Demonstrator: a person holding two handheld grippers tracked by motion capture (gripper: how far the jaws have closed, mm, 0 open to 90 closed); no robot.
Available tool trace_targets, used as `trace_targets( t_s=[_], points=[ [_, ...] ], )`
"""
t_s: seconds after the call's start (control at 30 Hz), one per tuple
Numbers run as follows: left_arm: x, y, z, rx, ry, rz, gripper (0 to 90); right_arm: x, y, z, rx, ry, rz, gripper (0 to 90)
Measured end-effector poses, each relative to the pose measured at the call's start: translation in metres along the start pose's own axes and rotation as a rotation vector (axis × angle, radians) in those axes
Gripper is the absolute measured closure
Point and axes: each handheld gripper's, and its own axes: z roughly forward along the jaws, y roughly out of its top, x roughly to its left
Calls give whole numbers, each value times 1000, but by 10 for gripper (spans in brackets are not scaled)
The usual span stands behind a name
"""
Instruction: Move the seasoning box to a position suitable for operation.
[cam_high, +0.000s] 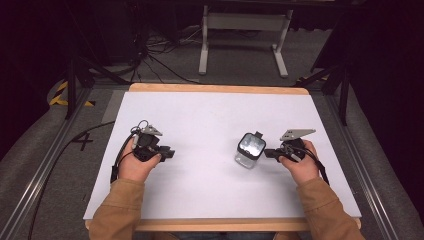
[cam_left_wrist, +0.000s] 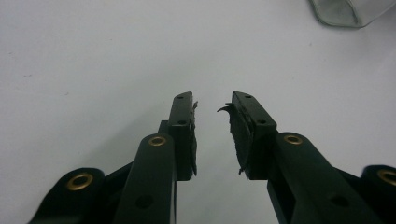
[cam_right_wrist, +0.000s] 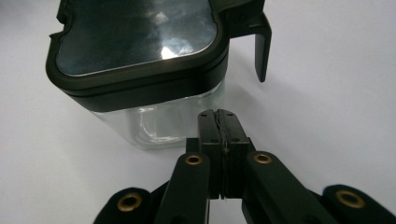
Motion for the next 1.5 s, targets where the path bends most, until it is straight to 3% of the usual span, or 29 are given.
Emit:
trace_targets(
  t_s=[0.53,0.87,1.17,1.27,1.5],
  points=[
    [0,1,3,-2,-8,-2,701,2,5,11,15,-26,-16,900],
    [1,0,6,7,-8,-9,698,-5,15,39,17,16,-43,900],
    [0,1,11,15,-17,-2,696,-5,24,52,11,30,-79,899],
    [0,2,13,14,-20,-5,695,-6,23,52,6,40,-70,899],
    [-3,7,17,11,-58,2,698,-4,22,36,-6,10,-73,899]
  ],
)
